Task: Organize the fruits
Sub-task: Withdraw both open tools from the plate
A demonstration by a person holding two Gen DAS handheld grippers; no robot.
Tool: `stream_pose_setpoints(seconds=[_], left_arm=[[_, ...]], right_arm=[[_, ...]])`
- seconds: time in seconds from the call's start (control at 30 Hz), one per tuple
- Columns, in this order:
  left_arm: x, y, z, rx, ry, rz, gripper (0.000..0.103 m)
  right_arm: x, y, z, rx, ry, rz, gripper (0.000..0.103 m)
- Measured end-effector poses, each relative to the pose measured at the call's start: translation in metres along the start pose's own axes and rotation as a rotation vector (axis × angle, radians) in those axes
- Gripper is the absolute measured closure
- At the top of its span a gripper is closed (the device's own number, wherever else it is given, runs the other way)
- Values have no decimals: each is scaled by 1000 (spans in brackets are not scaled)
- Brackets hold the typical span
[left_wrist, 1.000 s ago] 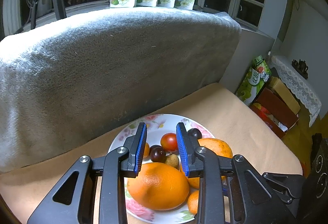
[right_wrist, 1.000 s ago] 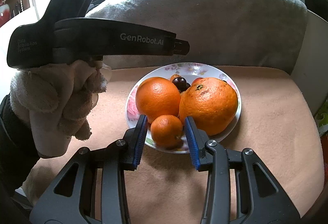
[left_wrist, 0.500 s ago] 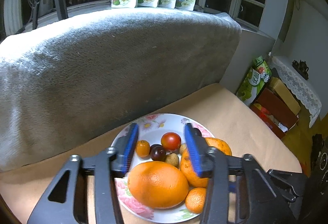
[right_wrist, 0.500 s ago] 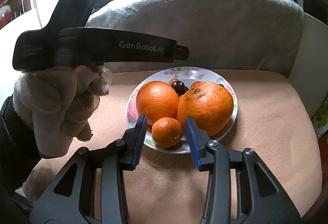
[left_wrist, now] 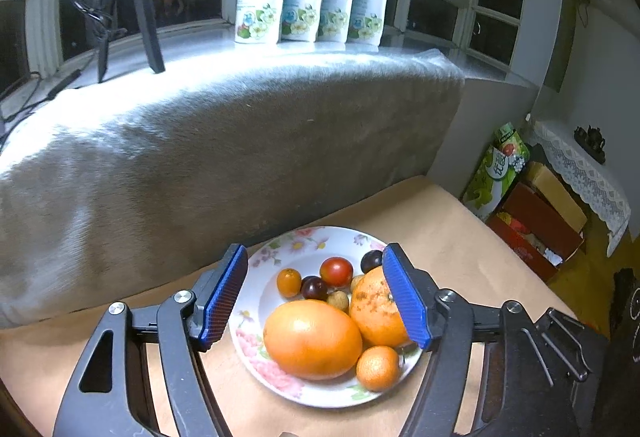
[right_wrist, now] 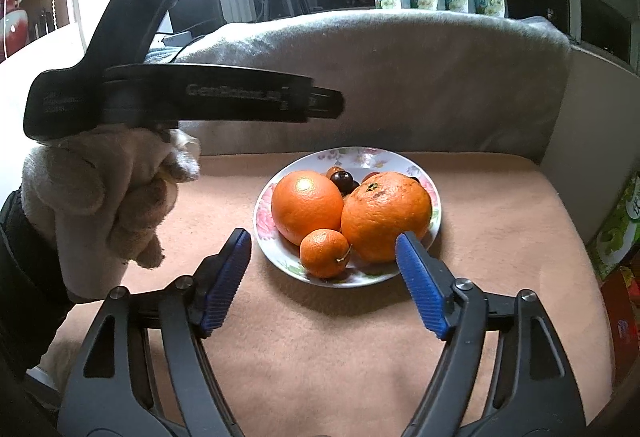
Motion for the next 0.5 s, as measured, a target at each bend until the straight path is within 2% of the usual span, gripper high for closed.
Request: stream_pose_setpoints(seconds=[0.13,0.27,0.5], left_arm=[[5,-20,-4,-21,-12,25,33],[11,-44,-6,-47,-15,58,23],[34,-82,-5,-101,-10,92,20]], right_arm=[[0,-10,2,15,4,14,15],[0,-19,4,43,11,25,9],[-3,-43,10,161,5,77,0]])
Point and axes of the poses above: each gripper's, at about its wrist camera, not at the fingertips, and y roughly the way its jaws point, z to its right, x to its underside, the point moved 8 cm from there along y, roughly the way its jaws point, and after that the axes turned 3 degrees about -x, right-handed, at the moved point
